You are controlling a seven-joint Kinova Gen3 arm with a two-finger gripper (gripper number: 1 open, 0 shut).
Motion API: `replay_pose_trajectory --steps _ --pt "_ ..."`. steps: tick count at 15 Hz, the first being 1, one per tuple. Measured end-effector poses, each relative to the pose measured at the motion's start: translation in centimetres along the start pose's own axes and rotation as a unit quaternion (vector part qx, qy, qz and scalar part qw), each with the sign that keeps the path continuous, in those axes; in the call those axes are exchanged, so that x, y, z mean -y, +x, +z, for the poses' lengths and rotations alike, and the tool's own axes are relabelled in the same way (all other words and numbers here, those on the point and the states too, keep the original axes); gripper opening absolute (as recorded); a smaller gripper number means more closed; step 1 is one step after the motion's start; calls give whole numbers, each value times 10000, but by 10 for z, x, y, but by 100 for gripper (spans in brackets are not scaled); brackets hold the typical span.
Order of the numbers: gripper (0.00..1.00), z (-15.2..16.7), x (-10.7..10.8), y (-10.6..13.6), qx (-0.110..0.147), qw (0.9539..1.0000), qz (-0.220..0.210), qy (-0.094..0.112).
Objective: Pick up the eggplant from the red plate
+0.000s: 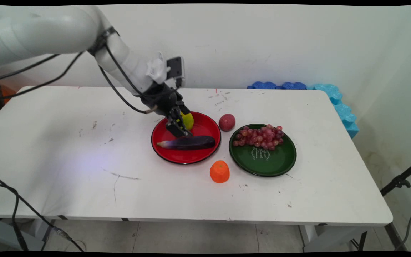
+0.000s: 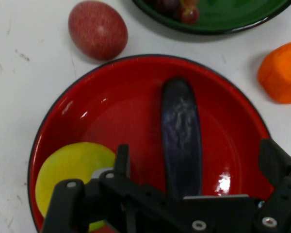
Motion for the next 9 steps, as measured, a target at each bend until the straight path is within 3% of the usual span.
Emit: replay_pose_trajectory --steps 4,9 --pt "100 31 0 2 309 9995 43 5" --pt "100 61 1 1 465 9989 17 -56"
